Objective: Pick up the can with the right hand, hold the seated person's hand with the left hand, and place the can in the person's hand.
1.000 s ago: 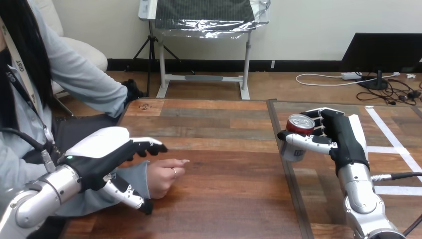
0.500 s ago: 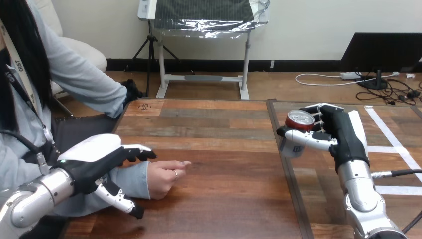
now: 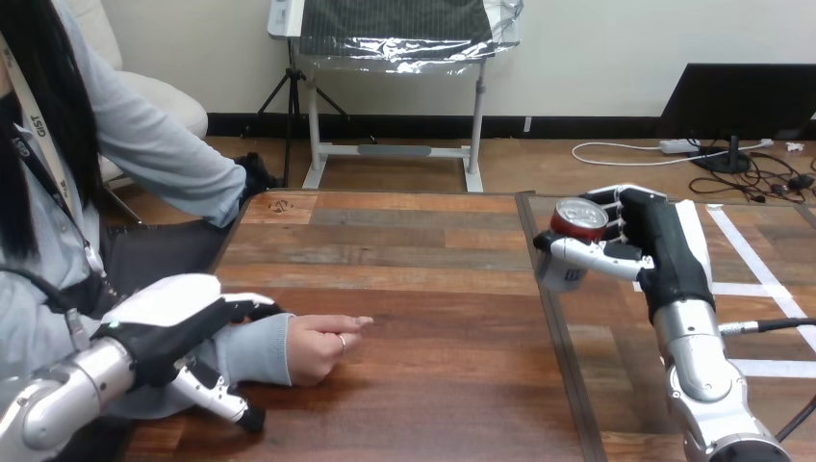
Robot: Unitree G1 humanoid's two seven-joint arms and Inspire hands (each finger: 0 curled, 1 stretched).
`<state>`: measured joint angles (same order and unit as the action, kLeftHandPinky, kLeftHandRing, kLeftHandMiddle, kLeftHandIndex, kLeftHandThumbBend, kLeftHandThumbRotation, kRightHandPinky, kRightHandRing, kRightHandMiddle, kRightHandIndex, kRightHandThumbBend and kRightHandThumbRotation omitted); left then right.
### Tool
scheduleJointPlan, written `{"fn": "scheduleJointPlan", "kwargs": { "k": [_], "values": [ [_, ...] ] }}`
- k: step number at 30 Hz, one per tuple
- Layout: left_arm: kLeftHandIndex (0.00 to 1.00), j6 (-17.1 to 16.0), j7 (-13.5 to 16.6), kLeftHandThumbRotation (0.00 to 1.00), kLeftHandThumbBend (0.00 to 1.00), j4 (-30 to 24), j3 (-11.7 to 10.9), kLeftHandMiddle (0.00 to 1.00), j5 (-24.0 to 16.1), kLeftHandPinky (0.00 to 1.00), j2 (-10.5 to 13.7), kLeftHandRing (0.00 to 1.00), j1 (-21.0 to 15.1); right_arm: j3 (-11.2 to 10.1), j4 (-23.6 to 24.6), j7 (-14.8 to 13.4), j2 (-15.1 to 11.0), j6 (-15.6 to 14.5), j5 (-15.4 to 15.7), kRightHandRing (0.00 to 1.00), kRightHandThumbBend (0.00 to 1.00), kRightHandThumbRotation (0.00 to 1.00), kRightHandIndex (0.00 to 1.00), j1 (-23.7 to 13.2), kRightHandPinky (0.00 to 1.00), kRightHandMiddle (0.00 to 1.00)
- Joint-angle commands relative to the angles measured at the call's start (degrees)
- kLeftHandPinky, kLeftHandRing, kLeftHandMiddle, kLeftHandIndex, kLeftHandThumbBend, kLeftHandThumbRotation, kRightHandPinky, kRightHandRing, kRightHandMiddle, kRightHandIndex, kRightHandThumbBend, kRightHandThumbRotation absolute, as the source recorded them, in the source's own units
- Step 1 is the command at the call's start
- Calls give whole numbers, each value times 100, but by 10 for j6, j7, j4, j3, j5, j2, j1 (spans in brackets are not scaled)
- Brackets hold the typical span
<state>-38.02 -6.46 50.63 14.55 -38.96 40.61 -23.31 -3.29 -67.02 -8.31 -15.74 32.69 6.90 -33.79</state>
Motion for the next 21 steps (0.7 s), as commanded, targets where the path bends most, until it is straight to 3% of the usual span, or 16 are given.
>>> {"fn": "scheduleJointPlan", "kwargs": {
  "k": [1,9,18,21],
  "values": [
    [85,-6,29,33,100,17,12,84,-7,78,5,84,-52,-8,40,-3,-8,19,-6,41,77,0,50,-29,36,48],
    [83,4,50,32,100,27,26,81,-19,75,3,81,-55,-8,46,2,-8,23,-8,41,77,0,50,-24,36,48],
    [75,-1,64,24,100,28,31,72,-17,54,1,64,-51,-8,53,4,-9,26,-9,41,76,0,50,-20,36,48],
    [73,-6,72,21,100,32,33,70,-16,52,0,61,-51,-9,57,3,-8,24,-9,41,76,0,50,-19,36,48]
  ]
}}
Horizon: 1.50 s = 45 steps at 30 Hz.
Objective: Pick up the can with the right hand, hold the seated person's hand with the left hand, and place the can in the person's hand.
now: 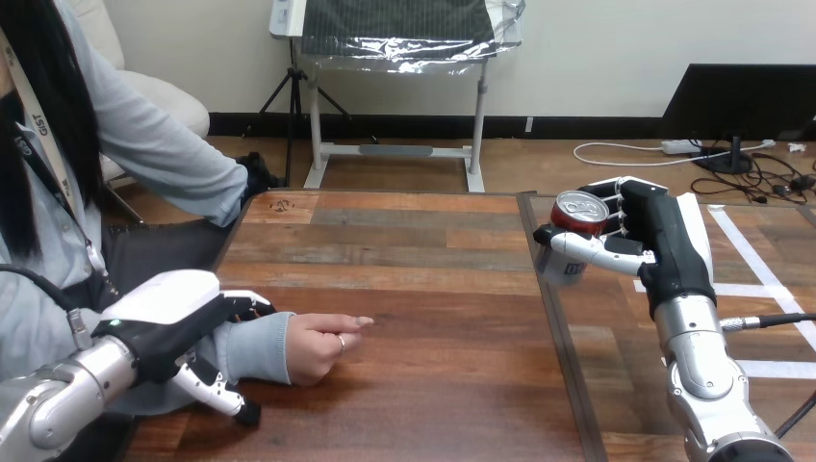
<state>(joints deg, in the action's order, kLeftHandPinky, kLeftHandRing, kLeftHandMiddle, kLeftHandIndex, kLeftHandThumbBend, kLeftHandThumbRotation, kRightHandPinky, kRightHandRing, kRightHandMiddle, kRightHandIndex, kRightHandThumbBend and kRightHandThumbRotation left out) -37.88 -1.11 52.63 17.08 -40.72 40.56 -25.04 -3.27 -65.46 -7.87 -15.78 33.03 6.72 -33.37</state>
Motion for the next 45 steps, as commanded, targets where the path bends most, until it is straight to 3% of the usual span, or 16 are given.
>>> {"fn": "scheduleJointPlan", "kwargs": {
  "k": [1,9,18,30,45],
  "values": [
    [71,-10,22,20,100,13,9,69,2,51,0,60,-33,-9,43,-2,-8,19,-7,41,76,0,50,-22,36,48],
    [63,-40,45,10,100,35,13,61,3,49,-4,55,-36,-9,47,-1,-7,17,-8,42,75,0,51,-21,36,48],
    [57,-53,47,2,91,50,12,54,9,45,-10,50,-40,-11,43,3,-3,16,-13,42,75,0,51,-21,36,48],
    [49,-74,53,0,83,53,9,46,18,36,-12,40,-40,-10,26,4,-1,15,-11,42,75,0,51,-23,36,49],
    [43,-92,66,0,83,55,6,41,21,30,-15,35,-44,-1,-2,-2,-1,15,3,43,76,0,53,-26,37,50]
  ]
}}
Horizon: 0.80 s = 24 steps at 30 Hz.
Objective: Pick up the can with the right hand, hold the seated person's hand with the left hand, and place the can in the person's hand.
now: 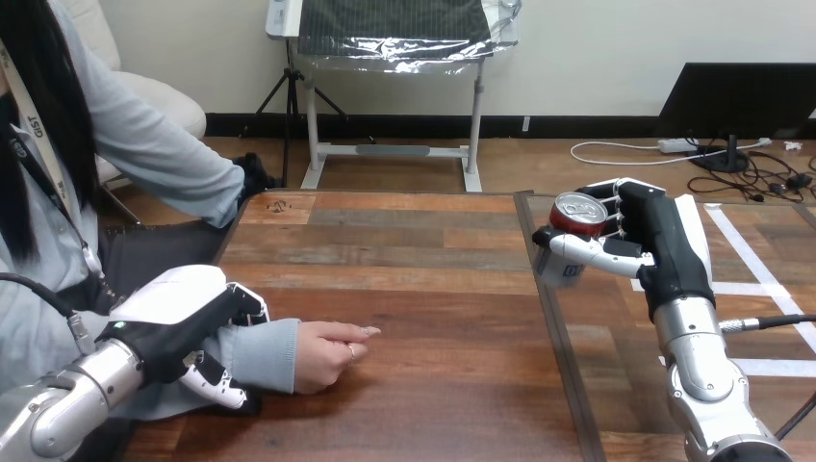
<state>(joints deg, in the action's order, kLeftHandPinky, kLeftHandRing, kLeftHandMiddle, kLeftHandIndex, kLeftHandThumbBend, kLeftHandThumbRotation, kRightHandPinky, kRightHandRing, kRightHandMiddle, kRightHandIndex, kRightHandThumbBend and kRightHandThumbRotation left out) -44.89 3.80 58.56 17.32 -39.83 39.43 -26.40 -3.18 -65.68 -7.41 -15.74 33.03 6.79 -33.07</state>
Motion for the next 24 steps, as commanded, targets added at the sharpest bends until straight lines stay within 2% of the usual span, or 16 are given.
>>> {"fn": "scheduleJointPlan", "kwargs": {
  "k": [1,5,11,17,20,24],
  "values": [
    [43,-23,18,0,83,-4,3,41,13,30,-4,35,-30,0,-1,-7,-2,17,4,43,77,0,53,-29,37,50],
    [41,-31,29,0,83,-3,4,39,10,29,-4,33,-32,4,-7,-14,-1,15,12,43,78,0,53,-30,37,50],
    [40,-24,18,0,83,-10,0,38,17,27,-5,32,-33,6,-19,-20,4,14,18,43,78,0,53,-32,37,50],
    [40,-29,24,0,84,-15,-1,38,17,26,-5,31,-34,5,-31,-11,7,11,19,43,78,0,53,-36,37,50],
    [40,-28,18,0,83,-19,-3,37,21,26,-6,31,-35,6,-36,-8,8,9,22,43,78,0,53,-37,37,50],
    [39,-28,15,0,83,-24,-4,37,24,25,-8,31,-37,15,-44,-12,8,14,34,43,79,0,53,-37,37,50]
  ]
}}
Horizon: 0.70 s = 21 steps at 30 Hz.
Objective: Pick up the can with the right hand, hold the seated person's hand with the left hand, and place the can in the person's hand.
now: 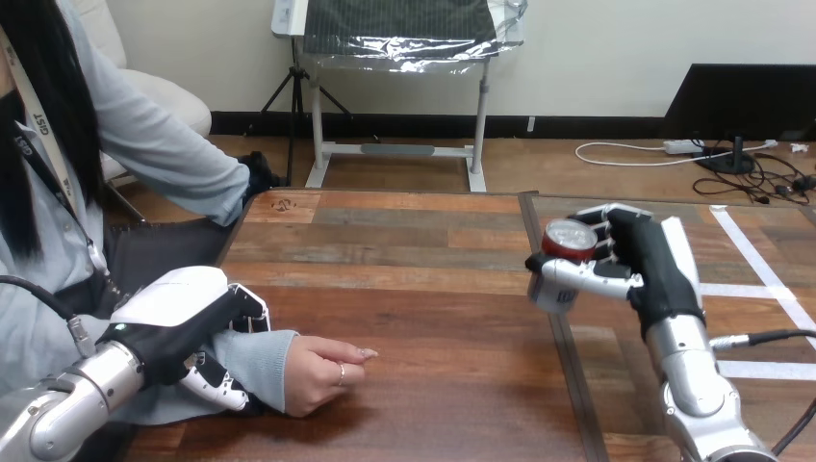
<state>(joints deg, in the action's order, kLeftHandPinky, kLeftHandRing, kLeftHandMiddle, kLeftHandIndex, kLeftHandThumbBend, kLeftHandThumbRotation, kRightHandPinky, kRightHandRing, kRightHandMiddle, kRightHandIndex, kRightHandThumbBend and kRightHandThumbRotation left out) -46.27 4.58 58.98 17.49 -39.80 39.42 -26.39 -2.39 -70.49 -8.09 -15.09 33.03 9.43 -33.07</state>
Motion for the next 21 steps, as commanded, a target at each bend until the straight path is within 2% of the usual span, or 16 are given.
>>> {"fn": "scheduleJointPlan", "kwargs": {
  "k": [1,5,11,14,17,21],
  "values": [
    [39,-14,7,0,83,-29,-6,37,24,25,-8,30,-37,10,3,-8,1,15,11,43,80,0,53,-37,37,50],
    [39,-15,5,0,82,-30,-8,36,29,25,-11,30,-39,20,-1,-19,0,15,27,43,81,0,53,-37,37,50],
    [39,-15,3,0,82,-36,-9,36,34,25,-15,30,-42,15,-5,-4,9,20,20,43,81,0,53,-36,37,50],
    [39,-20,-4,0,82,-36,-11,36,43,25,-18,30,-44,21,-6,-12,11,17,27,43,81,0,52,-36,37,50],
    [39,-17,-10,0,82,-41,-11,36,46,25,-20,30,-46,20,-7,-3,15,22,25,43,81,0,52,-35,37,50],
    [40,-25,-8,0,82,-47,-11,37,47,26,-21,31,-49,24,-6,-7,20,20,30,43,81,0,53,-35,37,50]
  ]
}}
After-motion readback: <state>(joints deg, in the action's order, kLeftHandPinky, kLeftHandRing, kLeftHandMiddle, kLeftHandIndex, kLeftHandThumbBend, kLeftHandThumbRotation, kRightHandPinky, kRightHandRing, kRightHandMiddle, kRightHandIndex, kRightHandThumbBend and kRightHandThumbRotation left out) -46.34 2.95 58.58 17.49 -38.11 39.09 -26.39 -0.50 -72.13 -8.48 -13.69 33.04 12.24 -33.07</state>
